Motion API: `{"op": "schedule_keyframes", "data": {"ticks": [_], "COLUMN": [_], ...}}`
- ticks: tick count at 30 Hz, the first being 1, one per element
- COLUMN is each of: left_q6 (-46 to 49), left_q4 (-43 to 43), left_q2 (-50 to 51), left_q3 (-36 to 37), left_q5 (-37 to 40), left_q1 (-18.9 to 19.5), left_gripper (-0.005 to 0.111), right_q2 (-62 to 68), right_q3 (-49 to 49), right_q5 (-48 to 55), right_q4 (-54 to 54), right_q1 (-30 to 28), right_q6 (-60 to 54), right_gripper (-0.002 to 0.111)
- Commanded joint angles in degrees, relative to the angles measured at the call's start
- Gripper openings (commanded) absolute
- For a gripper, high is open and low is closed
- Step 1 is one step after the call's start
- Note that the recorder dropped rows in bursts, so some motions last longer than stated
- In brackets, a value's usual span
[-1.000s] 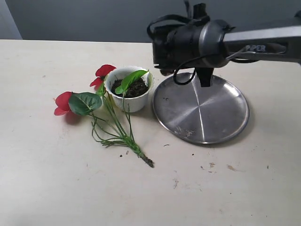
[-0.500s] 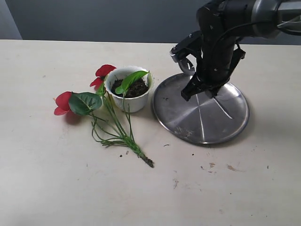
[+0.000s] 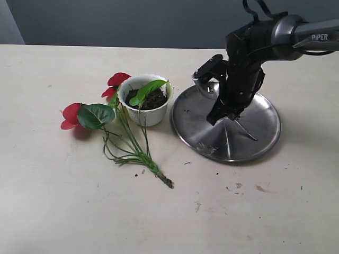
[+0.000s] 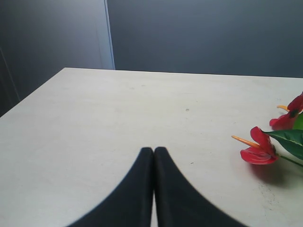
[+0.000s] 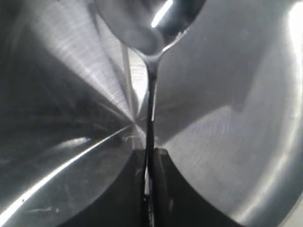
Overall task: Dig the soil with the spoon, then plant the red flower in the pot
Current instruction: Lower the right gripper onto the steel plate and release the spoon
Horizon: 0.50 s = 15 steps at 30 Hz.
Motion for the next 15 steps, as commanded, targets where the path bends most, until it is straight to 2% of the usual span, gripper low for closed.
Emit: {"op": "schedule_keyframes", "data": {"ticks": [1, 4, 6, 9, 15], "left_q6": [-0.1, -0.1, -0.1, -0.1, -0.1], "left_q4": [0.1, 0.1, 0.1, 0.1, 0.1], "left_q2": [-0.1, -0.1, -0.1, -0.1, -0.1], "left_q3": [0.2, 0.2, 0.2, 0.2, 0.2], "left_q5": [-0.4, -0.4, -0.4, -0.4, -0.4], "left_q1": [0.0, 0.0, 0.0, 0.0, 0.0], "left_gripper": [0.0, 0.0, 0.0, 0.0, 0.0], "right_q2": [1.7, 2.1, 2.1, 2.1, -0.7], "right_q3": [0.1, 0.1, 0.1, 0.1, 0.1], "right_q5": [0.0, -1.4, -1.8, -1.7, 0.6], "right_q4": [-0.8, -1.0, -1.0, -1.0, 0.5], "right_q1": [-0.4, -0.4, -0.4, -0.4, -0.4], "right_q6": [-3.2, -3.2, -3.2, -3.1, -1.0], "right_gripper": [-0.001, 0.003, 0.015, 0.025, 0.027]}}
